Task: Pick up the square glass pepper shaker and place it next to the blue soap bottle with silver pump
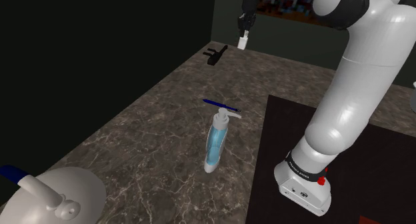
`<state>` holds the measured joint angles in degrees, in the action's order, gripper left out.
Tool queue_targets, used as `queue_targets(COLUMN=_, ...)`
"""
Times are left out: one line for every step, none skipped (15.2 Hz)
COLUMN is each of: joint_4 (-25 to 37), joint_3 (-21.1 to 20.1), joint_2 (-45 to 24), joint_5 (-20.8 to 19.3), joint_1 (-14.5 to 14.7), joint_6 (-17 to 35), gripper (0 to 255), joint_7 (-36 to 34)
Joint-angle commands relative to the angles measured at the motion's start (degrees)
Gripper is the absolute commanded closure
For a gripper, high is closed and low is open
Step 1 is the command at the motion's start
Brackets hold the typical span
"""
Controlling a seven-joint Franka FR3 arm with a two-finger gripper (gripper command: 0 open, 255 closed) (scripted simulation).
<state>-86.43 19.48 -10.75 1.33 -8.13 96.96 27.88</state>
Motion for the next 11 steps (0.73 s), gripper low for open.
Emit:
queue_targets(joint_4=2.42, joint_3=0.02, joint_2=-0.48, joint_5=0.15, joint_1=-0.11, joint_6=-2.0, gripper=255, joint_7=0.06)
queue_targets(joint_4=3.41, joint_3=0.04, joint_2=-0.63, joint_5=0.21, joint_1=-0.17, joint_6=-2.83, gripper=255, joint_7=0.11)
queue_targets(joint_4=4.42, joint_3=0.06, joint_2=-0.81, joint_5=0.27, joint_1=-0.23, joint_6=-3.67, gripper=255, joint_7=0.16)
queue_targets(joint_4=5.46, joint_3=0.08, joint_2=-1.01, joint_5=0.33, joint_1=-0.3, joint_6=-4.52, gripper=255, joint_7=0.22)
queue_targets(joint_4=6.52, joint_3=0.1, joint_2=-1.22, joint_5=0.41, joint_1=-0.37, joint_6=-5.38, gripper=255, joint_7=0.28)
queue_targets(joint_4=7.62, joint_3=0.13, joint_2=-1.46, joint_5=0.49, joint_1=-0.46, joint_6=-6.25, gripper=255, joint_7=0.34)
queue_targets(joint_4=8.75, joint_3=0.15, joint_2=-1.72, joint_5=0.58, joint_1=-0.54, joint_6=-7.14, gripper=255, joint_7=0.4)
queue_targets(joint_4=9.92, joint_3=0.17, joint_2=-2.0, joint_5=0.68, joint_1=-0.64, joint_6=-8.03, gripper=255, joint_7=0.47)
queue_targets(joint_4=11.12, joint_3=0.2, joint_2=-2.31, joint_5=0.79, joint_1=-0.75, joint_6=-8.94, gripper=255, joint_7=0.54)
queue_targets(joint_4=12.37, joint_3=0.23, joint_2=-2.64, joint_5=0.91, joint_1=-0.86, joint_6=-9.87, gripper=255, joint_7=0.62)
queue_targets(joint_4=13.65, joint_3=0.25, joint_2=-3.0, joint_5=1.03, joint_1=-0.99, joint_6=-10.81, gripper=255, joint_7=0.7)
